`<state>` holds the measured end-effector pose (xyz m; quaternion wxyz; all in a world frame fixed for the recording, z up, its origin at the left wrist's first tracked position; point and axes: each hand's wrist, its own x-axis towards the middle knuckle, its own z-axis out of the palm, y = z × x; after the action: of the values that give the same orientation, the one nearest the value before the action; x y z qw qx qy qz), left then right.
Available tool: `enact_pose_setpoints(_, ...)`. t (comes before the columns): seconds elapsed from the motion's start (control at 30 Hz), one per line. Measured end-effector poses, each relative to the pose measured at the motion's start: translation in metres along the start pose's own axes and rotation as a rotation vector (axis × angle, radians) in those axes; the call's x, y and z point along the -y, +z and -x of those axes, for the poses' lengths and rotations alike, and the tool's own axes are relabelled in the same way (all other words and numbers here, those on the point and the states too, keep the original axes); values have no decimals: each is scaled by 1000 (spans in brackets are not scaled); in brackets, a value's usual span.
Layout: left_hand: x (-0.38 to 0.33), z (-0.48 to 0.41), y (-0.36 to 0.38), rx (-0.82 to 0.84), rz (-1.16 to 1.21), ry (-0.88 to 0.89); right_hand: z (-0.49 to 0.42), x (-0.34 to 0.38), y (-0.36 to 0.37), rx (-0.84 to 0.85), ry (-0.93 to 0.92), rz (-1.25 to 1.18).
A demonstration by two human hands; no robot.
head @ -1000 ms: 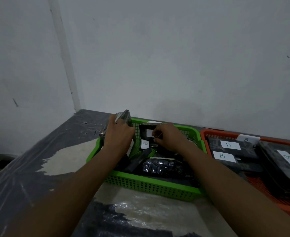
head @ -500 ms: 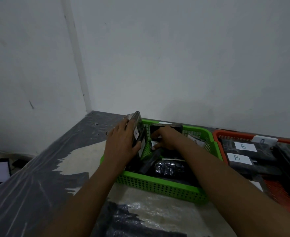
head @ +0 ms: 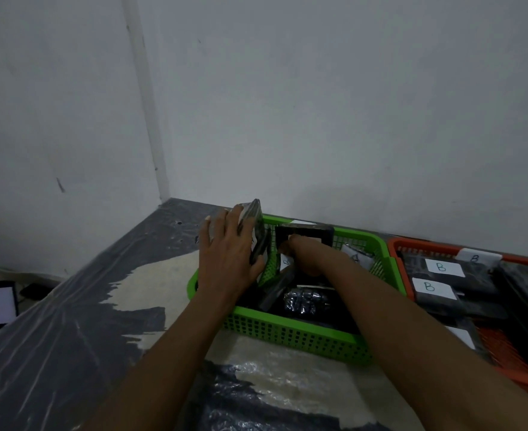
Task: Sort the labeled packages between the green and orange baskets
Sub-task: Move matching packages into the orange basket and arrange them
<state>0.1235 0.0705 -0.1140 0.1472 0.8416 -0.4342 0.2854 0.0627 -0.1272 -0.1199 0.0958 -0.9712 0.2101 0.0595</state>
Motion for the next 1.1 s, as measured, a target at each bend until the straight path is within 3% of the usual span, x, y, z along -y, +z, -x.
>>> enact_pose_setpoints(0.13, -3, -6, -8, -63, -17, 82, 17, -11, -12, -168, -73, -197)
enact_pose_setpoints(0.37, -24, -21, -14, -3, 62, 289, 68, -9, -18, -463, -48, -742)
enact_pose_setpoints(0.53, -35, -18, -17, -74, 205, 298, 99, -20, -11, -502, -50, -912)
enact_pose_setpoints(0.7, -39, -15, -23, 30, 454, 228, 133, -44, -15, -459, -195, -845)
enact_pose_setpoints(1.1, -74, -5, -29, 104, 661, 329, 200, -68, -8, -651, -178, -658)
